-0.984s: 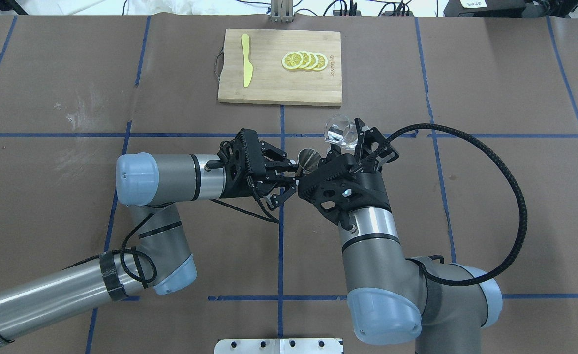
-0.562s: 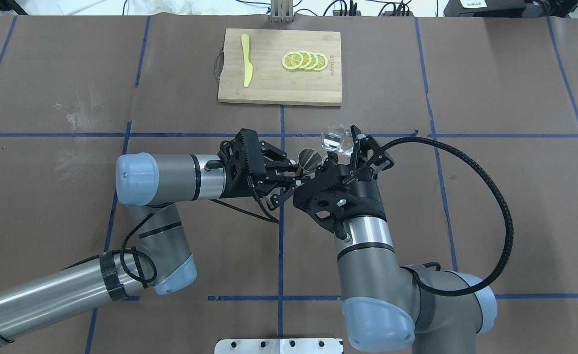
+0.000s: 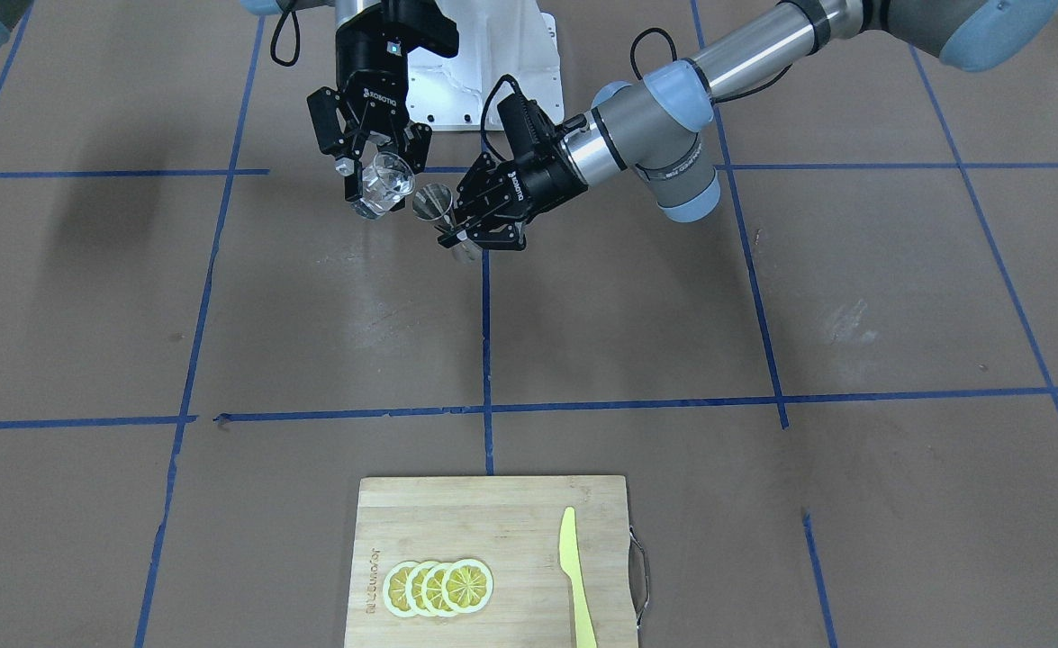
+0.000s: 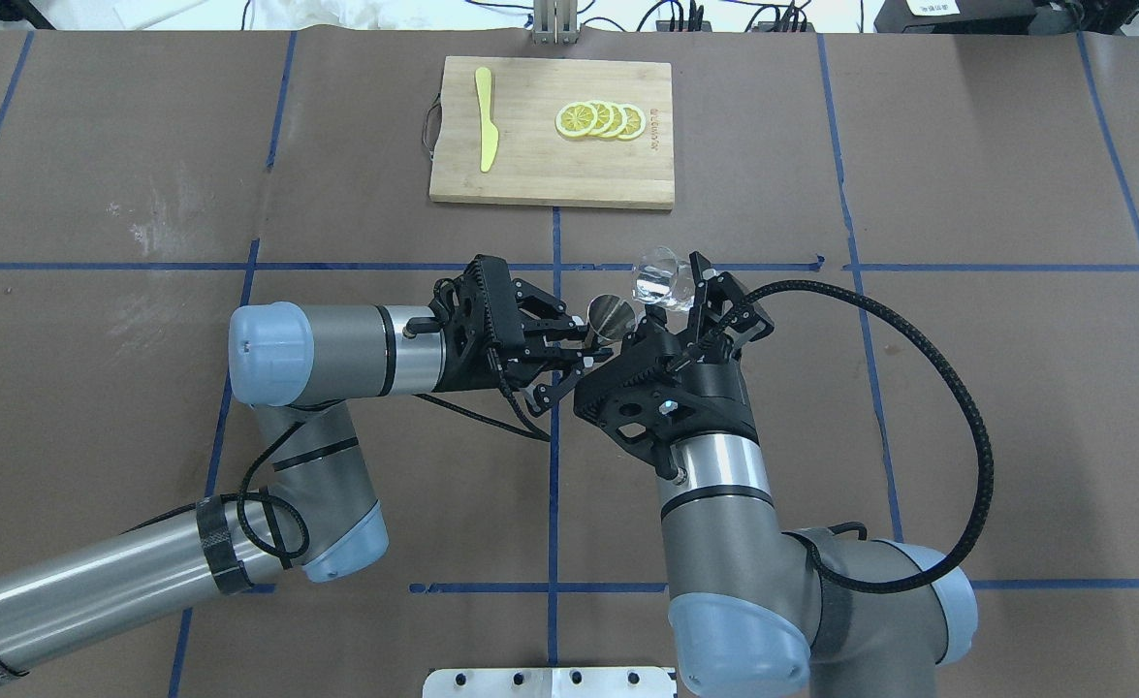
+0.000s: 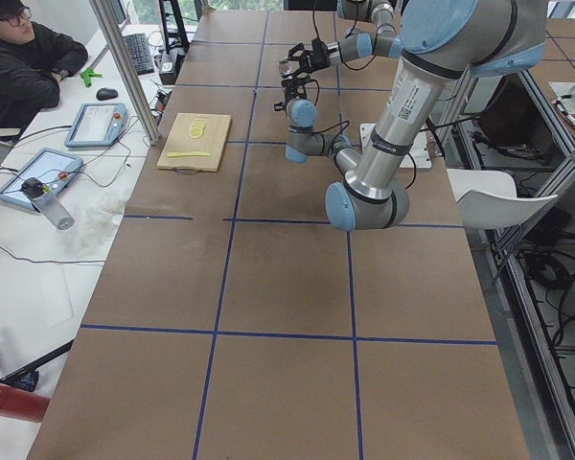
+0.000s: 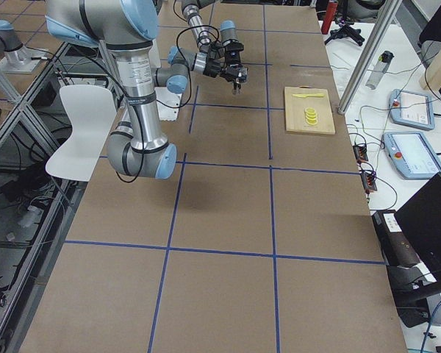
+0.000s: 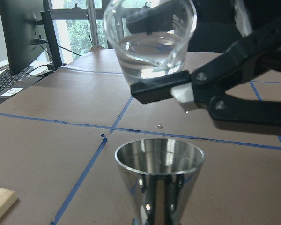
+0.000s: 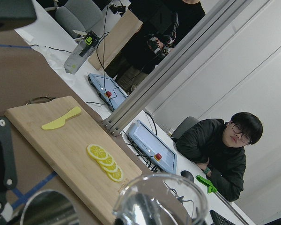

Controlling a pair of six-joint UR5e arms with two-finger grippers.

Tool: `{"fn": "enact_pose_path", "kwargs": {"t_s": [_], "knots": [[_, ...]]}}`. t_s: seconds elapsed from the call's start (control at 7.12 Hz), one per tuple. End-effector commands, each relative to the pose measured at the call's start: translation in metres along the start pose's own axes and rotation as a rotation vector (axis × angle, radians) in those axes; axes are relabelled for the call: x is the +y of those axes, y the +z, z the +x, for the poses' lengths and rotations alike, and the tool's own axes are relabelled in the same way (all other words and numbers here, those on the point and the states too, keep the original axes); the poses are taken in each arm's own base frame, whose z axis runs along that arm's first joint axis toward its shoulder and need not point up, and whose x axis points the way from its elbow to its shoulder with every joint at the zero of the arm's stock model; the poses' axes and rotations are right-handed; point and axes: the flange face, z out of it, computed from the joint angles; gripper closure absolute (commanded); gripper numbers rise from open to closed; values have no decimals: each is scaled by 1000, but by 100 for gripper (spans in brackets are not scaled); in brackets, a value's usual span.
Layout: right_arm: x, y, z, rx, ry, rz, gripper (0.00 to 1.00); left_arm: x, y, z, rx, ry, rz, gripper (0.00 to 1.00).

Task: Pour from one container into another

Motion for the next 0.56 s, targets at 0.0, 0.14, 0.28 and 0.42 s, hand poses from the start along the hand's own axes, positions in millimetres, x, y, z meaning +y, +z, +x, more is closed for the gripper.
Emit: {"fn": "enact_pose_path", "kwargs": {"t_s": [0.0,0.14,0.28,0.42], "knots": [[1,0,-1,9,-102,-4,100,0,0,-1,-1,0,0,100],[0,0,-1,28,-151,3,100,1,0,0,0,-1,-1,100],[1,0,-1,34,-183,-1,100,1,-1,-1,-2,0,-1,100],[-4,0,-3,38,-231,-4,100,1,-1,-1,-2,0,-1,100]]}}
